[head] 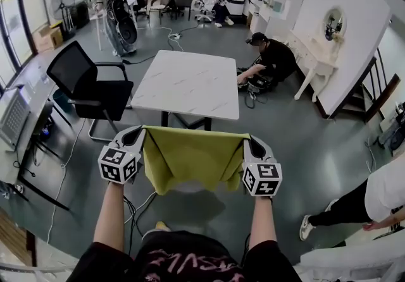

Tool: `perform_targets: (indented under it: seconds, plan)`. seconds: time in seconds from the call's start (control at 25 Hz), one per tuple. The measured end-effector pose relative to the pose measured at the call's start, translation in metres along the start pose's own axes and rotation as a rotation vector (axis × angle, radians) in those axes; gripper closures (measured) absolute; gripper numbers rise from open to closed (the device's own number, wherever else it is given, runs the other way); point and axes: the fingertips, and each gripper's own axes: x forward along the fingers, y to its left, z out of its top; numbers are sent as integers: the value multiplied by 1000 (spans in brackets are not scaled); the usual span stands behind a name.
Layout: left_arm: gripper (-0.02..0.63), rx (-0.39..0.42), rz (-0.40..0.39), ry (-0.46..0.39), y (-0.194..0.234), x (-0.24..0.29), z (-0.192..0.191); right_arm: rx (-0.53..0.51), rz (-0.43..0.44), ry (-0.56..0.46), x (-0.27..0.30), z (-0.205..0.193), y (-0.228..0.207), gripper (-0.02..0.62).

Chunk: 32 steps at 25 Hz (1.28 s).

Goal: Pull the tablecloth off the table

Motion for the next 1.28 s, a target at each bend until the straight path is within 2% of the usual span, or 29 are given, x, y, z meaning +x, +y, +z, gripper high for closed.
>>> perform_targets:
  seconds: [0.36,0.96,1.28]
  plan:
    - [598,13,22,-53,-3,-8,23,-18,1,-24,-6,13,-2,580]
    - [598,3,47,-64,7,-9,26,-36,32,-50,7,24,3,580]
    - [598,5,43,-81,-2,-9,27,-38,44,-60,5,27,-6,580]
